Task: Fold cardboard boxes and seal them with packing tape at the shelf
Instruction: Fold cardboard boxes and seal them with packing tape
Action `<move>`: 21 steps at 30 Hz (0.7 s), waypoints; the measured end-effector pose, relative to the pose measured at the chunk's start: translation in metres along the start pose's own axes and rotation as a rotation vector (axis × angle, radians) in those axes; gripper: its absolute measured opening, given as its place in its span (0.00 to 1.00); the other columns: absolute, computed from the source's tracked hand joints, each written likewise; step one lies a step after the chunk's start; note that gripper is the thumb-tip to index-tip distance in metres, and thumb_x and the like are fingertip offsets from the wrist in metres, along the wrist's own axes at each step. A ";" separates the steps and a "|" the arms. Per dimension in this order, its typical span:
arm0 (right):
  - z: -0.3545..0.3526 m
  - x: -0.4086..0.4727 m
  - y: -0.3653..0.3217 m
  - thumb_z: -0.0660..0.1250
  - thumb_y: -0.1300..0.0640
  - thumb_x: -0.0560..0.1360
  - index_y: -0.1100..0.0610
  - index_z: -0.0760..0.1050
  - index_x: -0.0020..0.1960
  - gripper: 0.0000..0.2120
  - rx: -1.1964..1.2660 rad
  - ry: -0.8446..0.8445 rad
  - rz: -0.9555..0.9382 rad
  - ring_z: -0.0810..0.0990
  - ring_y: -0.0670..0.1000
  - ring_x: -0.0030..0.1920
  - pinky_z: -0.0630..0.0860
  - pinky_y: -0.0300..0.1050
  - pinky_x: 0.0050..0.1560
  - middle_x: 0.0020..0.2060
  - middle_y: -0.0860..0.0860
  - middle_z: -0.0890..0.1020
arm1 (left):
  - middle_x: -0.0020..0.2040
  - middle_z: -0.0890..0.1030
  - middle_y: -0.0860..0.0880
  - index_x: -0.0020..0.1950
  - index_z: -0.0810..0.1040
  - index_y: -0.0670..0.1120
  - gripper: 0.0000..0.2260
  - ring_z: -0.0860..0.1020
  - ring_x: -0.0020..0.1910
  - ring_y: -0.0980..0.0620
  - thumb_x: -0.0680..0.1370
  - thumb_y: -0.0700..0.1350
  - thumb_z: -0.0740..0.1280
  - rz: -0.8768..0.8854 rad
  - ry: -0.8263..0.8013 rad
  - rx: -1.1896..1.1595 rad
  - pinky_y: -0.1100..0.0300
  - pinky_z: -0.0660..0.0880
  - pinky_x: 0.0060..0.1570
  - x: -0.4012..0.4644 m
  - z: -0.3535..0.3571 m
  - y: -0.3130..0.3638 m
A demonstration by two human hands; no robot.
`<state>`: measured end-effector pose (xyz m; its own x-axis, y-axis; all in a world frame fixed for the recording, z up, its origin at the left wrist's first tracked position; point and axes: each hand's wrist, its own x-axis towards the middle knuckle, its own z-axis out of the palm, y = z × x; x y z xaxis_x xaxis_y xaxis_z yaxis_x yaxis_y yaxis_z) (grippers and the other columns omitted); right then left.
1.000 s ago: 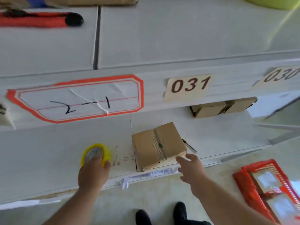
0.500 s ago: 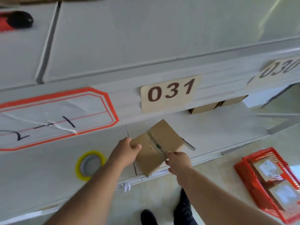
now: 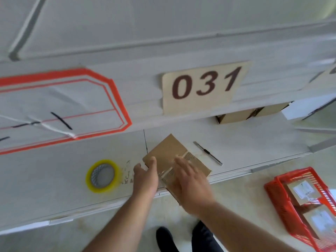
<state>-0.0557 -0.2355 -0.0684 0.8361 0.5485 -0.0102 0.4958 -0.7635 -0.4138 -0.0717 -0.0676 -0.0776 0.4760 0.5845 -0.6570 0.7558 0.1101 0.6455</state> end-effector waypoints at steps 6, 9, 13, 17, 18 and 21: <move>0.035 -0.016 -0.008 0.53 0.34 0.83 0.58 0.63 0.82 0.36 -0.269 -0.205 -0.162 0.57 0.53 0.82 0.51 0.54 0.78 0.82 0.54 0.62 | 0.64 0.79 0.47 0.73 0.70 0.53 0.26 0.81 0.55 0.42 0.82 0.67 0.54 -0.129 -0.159 -0.059 0.44 0.84 0.39 0.003 0.023 0.005; 0.022 0.005 0.003 0.45 0.31 0.84 0.58 0.54 0.84 0.39 -0.263 -0.250 -0.006 0.46 0.52 0.84 0.44 0.53 0.80 0.84 0.54 0.53 | 0.62 0.79 0.46 0.72 0.71 0.54 0.24 0.82 0.52 0.42 0.83 0.66 0.54 -0.124 -0.144 -0.032 0.39 0.84 0.40 0.000 0.022 0.003; 0.007 0.030 0.010 0.36 0.29 0.80 0.55 0.34 0.83 0.42 -0.255 -0.341 0.147 0.28 0.48 0.80 0.32 0.54 0.81 0.81 0.50 0.32 | 0.63 0.79 0.50 0.71 0.70 0.55 0.23 0.82 0.55 0.46 0.83 0.66 0.52 -0.112 -0.157 -0.002 0.41 0.85 0.38 -0.003 0.021 0.004; 0.012 0.048 0.009 0.37 0.26 0.79 0.59 0.29 0.82 0.47 -0.196 -0.325 0.329 0.31 0.52 0.82 0.37 0.54 0.82 0.83 0.55 0.33 | 0.63 0.79 0.50 0.71 0.70 0.55 0.24 0.81 0.57 0.43 0.82 0.67 0.53 -0.131 -0.157 -0.027 0.44 0.85 0.36 0.000 0.022 0.000; 0.011 0.054 0.010 0.38 0.25 0.78 0.59 0.30 0.82 0.49 -0.175 -0.323 0.362 0.36 0.53 0.83 0.41 0.54 0.83 0.84 0.56 0.37 | 0.62 0.80 0.48 0.70 0.71 0.55 0.24 0.82 0.56 0.43 0.82 0.68 0.54 -0.140 -0.156 -0.039 0.45 0.84 0.34 0.002 0.023 -0.002; -0.001 0.068 0.016 0.44 0.21 0.75 0.58 0.48 0.83 0.51 -0.093 -0.349 0.486 0.64 0.58 0.78 0.67 0.56 0.73 0.81 0.57 0.62 | 0.59 0.83 0.44 0.67 0.74 0.49 0.28 0.84 0.53 0.39 0.80 0.70 0.56 -0.230 -0.165 -0.136 0.43 0.83 0.33 0.003 0.025 -0.005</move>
<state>0.0090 -0.2110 -0.0744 0.8534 0.1967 -0.4827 0.1081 -0.9727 -0.2053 -0.0625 -0.0869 -0.0925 0.3740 0.3946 -0.8393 0.7906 0.3374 0.5110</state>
